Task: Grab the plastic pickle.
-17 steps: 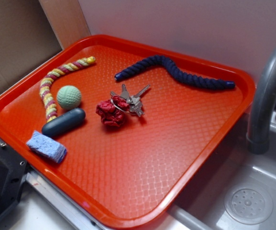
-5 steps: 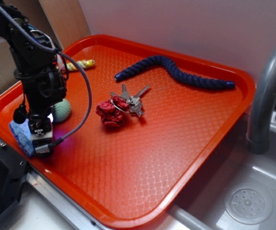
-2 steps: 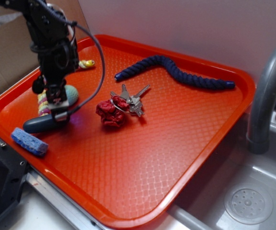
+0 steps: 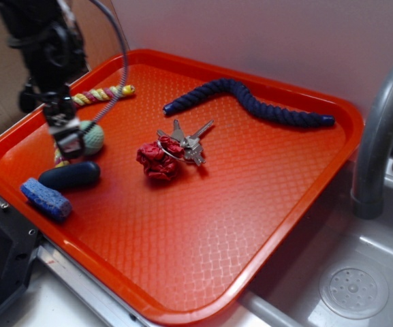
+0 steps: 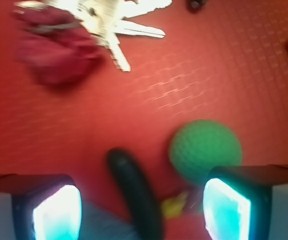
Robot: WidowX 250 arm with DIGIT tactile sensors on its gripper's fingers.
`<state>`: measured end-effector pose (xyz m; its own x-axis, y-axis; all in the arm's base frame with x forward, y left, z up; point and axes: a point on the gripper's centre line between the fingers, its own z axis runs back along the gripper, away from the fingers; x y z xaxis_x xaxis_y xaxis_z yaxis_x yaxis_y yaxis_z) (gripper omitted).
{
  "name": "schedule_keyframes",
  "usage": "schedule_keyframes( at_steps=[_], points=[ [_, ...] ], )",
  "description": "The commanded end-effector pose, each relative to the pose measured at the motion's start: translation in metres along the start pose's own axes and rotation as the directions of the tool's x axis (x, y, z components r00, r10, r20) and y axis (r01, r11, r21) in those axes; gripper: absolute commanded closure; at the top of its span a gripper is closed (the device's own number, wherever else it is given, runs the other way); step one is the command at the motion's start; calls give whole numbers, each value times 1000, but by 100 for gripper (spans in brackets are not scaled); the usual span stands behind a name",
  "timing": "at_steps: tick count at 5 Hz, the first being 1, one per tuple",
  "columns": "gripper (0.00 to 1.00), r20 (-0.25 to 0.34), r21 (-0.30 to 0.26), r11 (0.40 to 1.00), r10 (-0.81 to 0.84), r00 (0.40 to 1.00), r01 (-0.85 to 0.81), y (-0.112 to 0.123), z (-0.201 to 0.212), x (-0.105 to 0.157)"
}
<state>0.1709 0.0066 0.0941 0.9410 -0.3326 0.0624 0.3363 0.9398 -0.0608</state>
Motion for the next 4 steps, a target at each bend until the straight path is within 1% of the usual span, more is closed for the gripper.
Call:
schedule_keyframes(
  at_steps=[1,2,3,4],
  points=[
    [0,-16,23,998,-62,998,62,-7,-10,-19],
    [0,-65,8,999,-36,997,36,-4,-33,-25],
    [0,-125,-16,1000,-28,992,26,1,-61,-21],
    [0,-176,-20,1000,-16,984,12,6,-76,-19]
  ],
)
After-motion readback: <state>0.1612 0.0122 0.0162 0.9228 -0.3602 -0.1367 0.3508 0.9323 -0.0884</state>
